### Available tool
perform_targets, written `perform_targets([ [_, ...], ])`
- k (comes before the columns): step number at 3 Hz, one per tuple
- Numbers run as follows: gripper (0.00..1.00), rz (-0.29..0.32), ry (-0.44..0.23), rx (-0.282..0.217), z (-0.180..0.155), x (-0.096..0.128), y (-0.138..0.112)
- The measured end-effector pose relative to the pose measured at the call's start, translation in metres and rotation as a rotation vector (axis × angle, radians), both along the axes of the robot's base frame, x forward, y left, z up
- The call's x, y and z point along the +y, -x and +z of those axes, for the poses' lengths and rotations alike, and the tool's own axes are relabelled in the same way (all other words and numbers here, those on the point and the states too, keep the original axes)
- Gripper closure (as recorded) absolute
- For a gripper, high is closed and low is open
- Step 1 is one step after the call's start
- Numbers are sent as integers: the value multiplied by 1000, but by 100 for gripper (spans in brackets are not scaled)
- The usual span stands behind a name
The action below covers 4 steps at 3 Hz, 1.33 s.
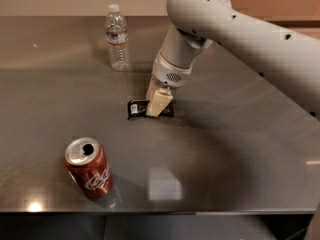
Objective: Pick rxbar chocolate
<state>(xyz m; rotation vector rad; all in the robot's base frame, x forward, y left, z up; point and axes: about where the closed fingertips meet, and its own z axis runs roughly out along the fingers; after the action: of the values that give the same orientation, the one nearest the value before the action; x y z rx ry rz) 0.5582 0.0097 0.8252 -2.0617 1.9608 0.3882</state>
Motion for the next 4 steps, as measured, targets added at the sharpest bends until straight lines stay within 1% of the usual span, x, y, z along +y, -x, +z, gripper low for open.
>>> perform_targets([
  [3,100,0,-1,0,0,0,0],
  [4,100,3,-45,12,34,-12,-2],
])
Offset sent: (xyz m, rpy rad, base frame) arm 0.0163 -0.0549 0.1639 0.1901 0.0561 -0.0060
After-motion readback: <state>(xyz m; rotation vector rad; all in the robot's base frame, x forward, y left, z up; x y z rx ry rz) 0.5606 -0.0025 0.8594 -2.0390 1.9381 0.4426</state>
